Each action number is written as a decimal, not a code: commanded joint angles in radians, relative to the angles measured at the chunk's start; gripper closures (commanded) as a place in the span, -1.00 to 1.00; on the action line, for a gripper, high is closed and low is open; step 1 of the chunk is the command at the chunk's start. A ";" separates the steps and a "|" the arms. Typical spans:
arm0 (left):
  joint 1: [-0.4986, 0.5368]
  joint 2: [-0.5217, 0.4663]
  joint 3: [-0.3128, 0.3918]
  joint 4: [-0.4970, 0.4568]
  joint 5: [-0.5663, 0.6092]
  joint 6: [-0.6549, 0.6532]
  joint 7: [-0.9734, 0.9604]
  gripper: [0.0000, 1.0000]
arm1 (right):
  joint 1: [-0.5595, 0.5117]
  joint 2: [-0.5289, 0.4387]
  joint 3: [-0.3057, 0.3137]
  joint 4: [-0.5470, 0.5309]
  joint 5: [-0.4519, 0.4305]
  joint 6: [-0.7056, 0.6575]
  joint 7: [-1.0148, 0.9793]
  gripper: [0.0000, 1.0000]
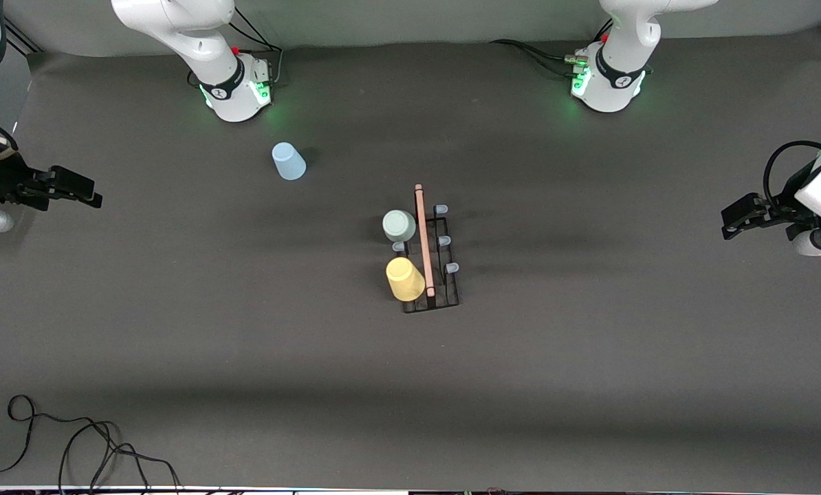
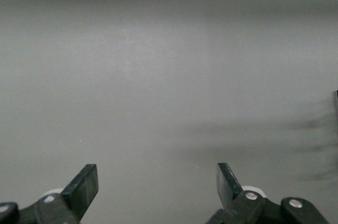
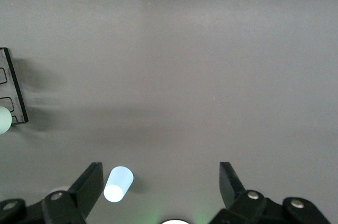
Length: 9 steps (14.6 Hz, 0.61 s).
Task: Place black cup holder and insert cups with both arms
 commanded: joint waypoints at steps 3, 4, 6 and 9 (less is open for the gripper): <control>-0.008 0.006 0.004 0.020 0.003 -0.015 -0.014 -1.00 | -0.014 -0.045 0.027 -0.060 -0.023 0.050 0.001 -0.99; -0.008 0.006 0.003 0.020 0.003 -0.015 -0.014 -1.00 | -0.011 -0.042 0.024 -0.057 -0.023 0.055 0.001 -0.99; -0.008 0.006 0.003 0.021 0.003 -0.015 -0.014 -1.00 | -0.015 -0.025 0.025 -0.024 -0.023 0.056 0.004 -0.99; -0.008 0.006 0.003 0.021 0.003 -0.015 -0.014 -1.00 | -0.019 0.013 0.021 0.050 -0.023 0.040 0.000 -0.99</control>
